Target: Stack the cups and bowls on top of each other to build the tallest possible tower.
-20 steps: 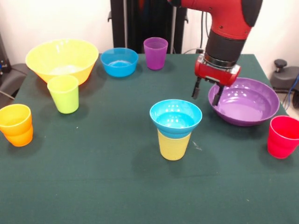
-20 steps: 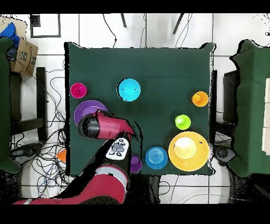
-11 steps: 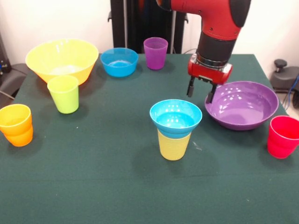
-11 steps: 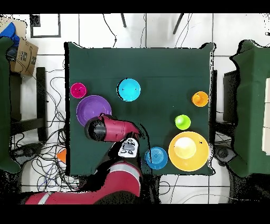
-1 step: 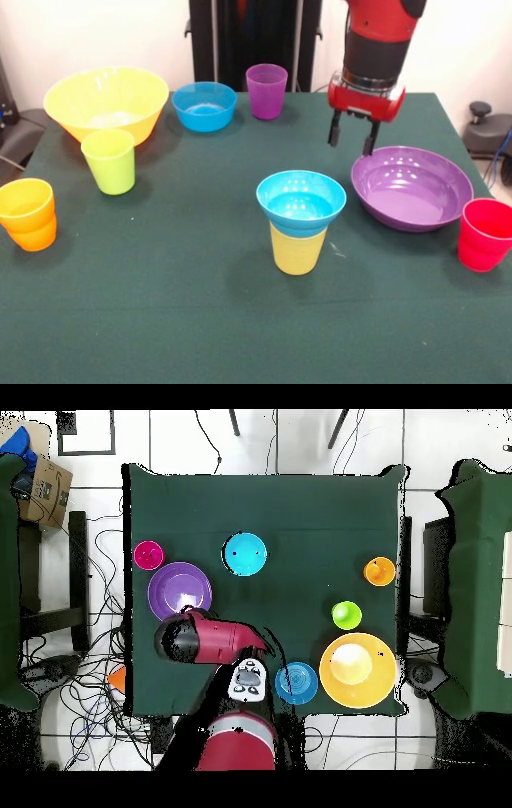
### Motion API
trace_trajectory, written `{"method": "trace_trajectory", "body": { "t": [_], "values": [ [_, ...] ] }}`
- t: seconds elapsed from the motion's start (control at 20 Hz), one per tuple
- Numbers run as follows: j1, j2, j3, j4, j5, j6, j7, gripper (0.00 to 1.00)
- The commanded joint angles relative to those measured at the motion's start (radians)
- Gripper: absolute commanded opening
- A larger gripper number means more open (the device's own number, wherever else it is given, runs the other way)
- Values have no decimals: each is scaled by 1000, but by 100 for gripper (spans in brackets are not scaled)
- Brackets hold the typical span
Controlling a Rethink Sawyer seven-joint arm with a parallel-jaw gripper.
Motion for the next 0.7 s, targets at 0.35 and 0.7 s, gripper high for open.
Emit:
{"method": "trace_trajectory", "body": {
  "t": [0.35, 0.7],
  "values": [
    [-10, -46, 114, 83, -43, 51, 58, 100],
    [-55, 5, 125, 83, -80, 4, 28, 100]
  ]
}}
